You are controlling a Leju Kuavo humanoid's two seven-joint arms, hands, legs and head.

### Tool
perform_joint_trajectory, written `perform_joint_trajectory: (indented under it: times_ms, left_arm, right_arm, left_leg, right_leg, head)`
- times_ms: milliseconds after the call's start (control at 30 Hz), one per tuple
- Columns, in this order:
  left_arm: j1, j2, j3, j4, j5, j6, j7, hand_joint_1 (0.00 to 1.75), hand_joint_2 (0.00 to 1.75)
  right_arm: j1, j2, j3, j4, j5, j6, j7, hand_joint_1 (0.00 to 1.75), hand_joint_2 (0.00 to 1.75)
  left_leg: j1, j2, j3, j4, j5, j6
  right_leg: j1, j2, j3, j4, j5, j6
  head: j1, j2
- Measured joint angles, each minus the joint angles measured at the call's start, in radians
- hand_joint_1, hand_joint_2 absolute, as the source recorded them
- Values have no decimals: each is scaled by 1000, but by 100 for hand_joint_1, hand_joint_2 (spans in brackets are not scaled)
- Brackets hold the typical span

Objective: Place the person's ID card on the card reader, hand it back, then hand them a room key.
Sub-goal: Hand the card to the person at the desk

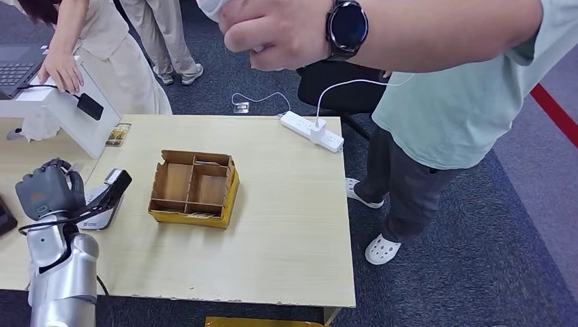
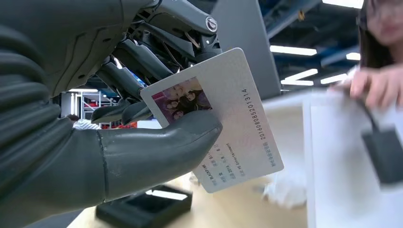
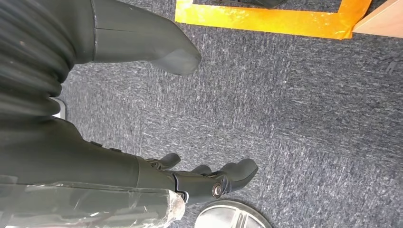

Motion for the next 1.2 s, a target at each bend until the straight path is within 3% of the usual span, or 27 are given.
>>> perform_joint_trajectory:
  times_ms: [533,1200]
  left_arm:
    - [-114,-17,-7,-70,-37,32,-20,175,175]
    - [-161,-33,-30,-69,-58,20,5,175,175]
  right_arm:
    - [-7,8,19,4,9,0,-6,0,175]
    - [-14,9,36,11,6,2,-6,0,175]
  left_leg:
    - [0,0,0,0,0,0]
    - [0,1,0,0,0,0]
  right_leg:
    - [0,0,0,0,0,0]
    - [0,1,-1,0,1,0]
  head:
    - [0,0]
    - [0,0]
